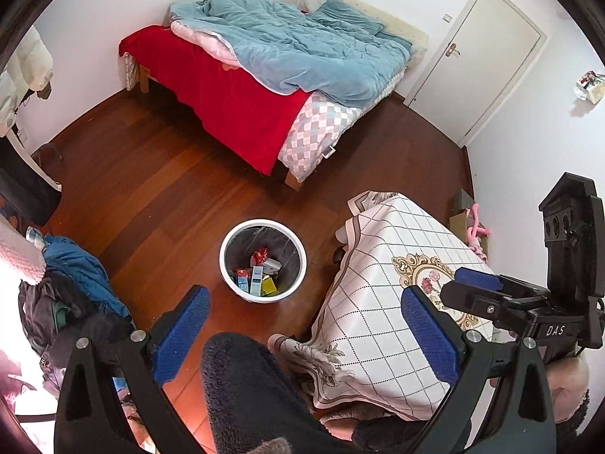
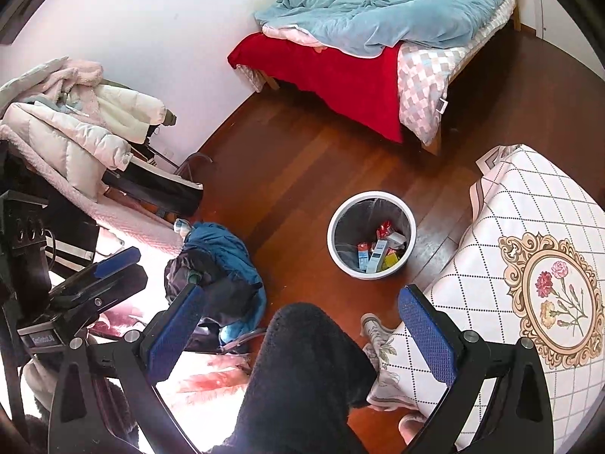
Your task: Collect trash
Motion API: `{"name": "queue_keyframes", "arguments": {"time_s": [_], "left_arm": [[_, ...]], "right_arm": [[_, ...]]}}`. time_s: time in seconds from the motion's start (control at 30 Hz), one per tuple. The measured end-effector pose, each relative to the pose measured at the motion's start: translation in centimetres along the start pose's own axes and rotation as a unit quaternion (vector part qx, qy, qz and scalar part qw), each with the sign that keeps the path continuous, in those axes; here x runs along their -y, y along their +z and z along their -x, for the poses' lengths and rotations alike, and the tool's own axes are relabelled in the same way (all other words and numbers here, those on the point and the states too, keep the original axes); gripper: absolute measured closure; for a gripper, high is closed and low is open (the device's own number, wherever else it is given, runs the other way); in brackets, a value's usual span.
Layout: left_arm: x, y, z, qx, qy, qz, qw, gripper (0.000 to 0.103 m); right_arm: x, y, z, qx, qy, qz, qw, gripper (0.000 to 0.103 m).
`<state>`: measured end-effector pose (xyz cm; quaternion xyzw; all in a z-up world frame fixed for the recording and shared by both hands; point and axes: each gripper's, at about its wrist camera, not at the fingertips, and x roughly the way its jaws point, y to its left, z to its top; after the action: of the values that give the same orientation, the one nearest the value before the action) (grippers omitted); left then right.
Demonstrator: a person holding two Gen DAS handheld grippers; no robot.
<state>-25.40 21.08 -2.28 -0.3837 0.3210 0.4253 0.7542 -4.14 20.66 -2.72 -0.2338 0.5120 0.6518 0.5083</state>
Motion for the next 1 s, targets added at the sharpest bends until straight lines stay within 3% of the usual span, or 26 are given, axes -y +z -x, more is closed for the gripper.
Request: {"name": "queue_keyframes", "arguments": {"time_s": [1.0], "left_arm": [[-0.69, -0.44, 0.12, 0.005, 0.002, 0.005, 1.0000, 0.000]], "right_arm": [[-0.80, 0.32, -0.46, -0.007, -0.005, 0.010, 1.000, 0.000]]}}
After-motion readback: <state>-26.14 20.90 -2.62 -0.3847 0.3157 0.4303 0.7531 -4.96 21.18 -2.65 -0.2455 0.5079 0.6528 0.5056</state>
